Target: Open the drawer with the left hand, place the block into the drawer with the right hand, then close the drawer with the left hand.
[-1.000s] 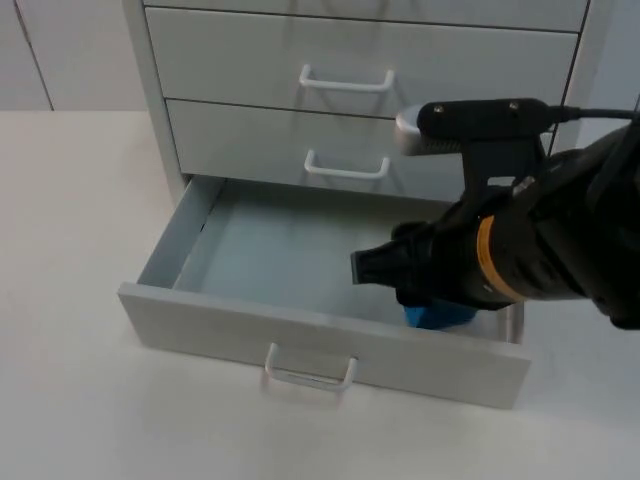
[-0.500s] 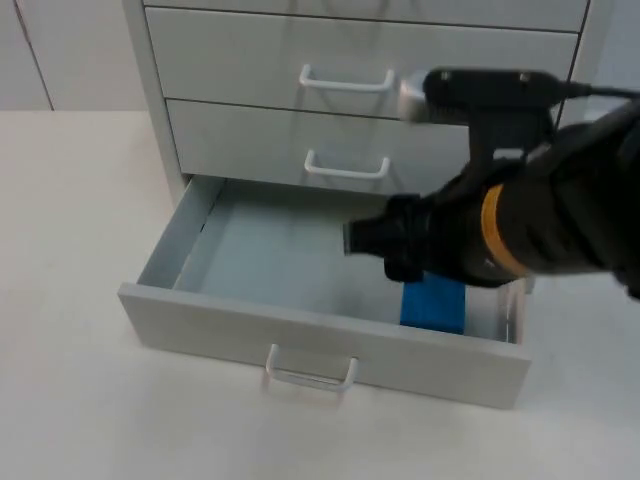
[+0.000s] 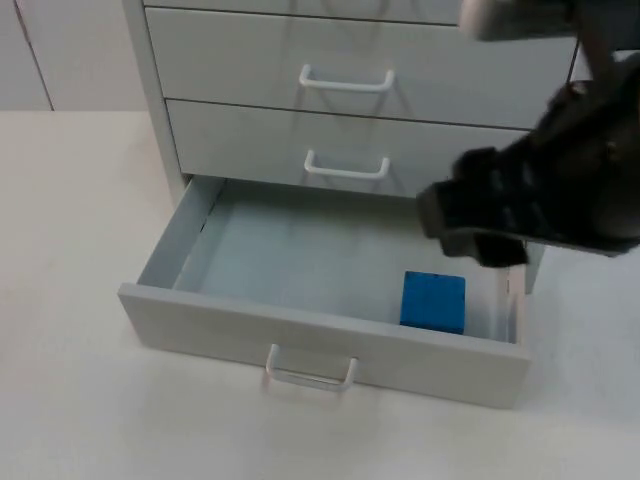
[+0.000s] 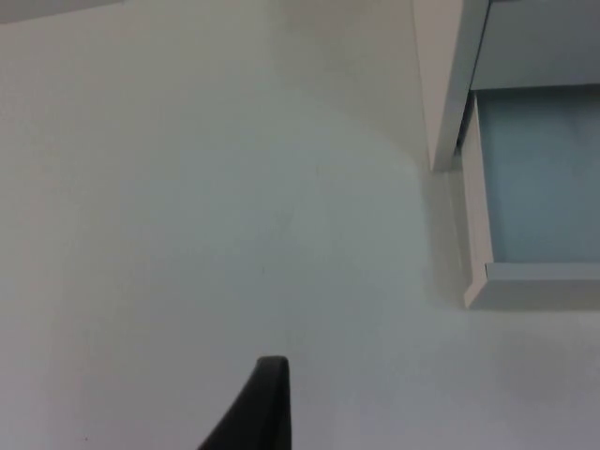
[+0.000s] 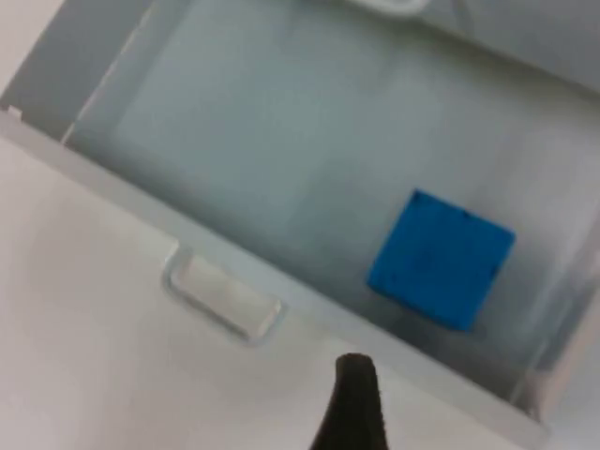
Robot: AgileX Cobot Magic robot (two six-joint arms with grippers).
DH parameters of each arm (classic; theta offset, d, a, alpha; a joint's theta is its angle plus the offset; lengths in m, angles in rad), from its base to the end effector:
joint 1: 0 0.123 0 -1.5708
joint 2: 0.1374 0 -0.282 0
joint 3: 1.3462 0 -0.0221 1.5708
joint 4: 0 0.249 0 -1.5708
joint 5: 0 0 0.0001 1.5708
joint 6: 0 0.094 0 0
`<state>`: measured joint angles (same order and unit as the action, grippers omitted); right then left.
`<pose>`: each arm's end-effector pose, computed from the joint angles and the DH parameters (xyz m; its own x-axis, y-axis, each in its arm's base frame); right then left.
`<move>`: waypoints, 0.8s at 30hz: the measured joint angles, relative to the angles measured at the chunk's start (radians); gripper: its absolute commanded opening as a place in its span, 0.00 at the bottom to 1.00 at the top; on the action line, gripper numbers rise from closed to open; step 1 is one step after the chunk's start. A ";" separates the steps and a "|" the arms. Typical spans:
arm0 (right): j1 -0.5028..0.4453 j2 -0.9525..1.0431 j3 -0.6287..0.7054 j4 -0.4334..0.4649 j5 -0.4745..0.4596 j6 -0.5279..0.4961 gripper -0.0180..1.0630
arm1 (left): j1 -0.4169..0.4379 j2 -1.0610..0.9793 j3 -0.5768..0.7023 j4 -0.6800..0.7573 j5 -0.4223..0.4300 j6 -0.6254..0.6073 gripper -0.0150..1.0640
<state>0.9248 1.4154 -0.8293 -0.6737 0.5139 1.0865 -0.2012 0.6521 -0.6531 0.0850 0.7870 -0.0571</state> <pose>0.1908 0.2051 0.2343 -0.7216 -0.2284 -0.6536 -0.3547 0.9327 0.0657 0.1181 -0.0183 0.3069 -0.6285 0.1312 -0.7667 0.1562 0.9869 0.0409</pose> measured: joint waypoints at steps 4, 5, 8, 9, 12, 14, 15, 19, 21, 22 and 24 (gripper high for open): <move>0.000 -0.130 0.124 0.064 0.011 -0.044 0.60 | 0.000 0.000 0.000 0.000 0.000 0.000 0.99; 0.000 -0.130 0.124 0.064 0.011 -0.044 0.60 | 0.000 0.000 0.000 0.000 0.000 0.000 0.99; 0.000 -0.206 0.192 0.080 0.019 -0.051 0.60 | 0.000 0.000 0.000 0.000 -0.002 0.000 0.99; 0.000 -0.231 0.207 0.082 0.034 -0.051 0.60 | 0.000 0.000 0.000 0.000 -0.002 0.000 0.99; 0.000 -0.269 0.218 0.082 0.077 -0.063 0.60 | 0.000 0.000 0.000 0.000 -0.002 0.000 0.99; -0.010 -0.307 0.223 0.082 0.113 -0.082 0.60 | 0.000 0.000 0.000 0.000 -0.002 0.000 0.99; -0.010 -0.307 0.223 0.082 0.113 -0.082 0.60 | 0.000 0.000 0.000 0.000 -0.002 0.000 0.99; -0.123 -0.364 0.223 0.082 0.127 -0.127 0.60 | 0.000 0.000 0.000 -0.002 -0.002 0.000 0.99; -0.205 -0.385 0.223 0.090 0.130 -0.169 0.60 | 0.000 0.000 0.000 -0.002 -0.002 0.000 0.99; -0.205 -0.385 0.223 0.090 0.130 -0.169 0.60 | 0.000 0.000 0.000 -0.002 -0.002 0.000 0.99; -0.302 -0.405 0.223 0.123 0.132 -0.231 0.60 | 0.000 0.000 0.000 -0.002 -0.002 0.000 0.99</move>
<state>0.6230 1.0104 -0.6068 -0.5505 0.6460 0.8558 -0.2012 0.6521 -0.6531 0.0830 0.7851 -0.0571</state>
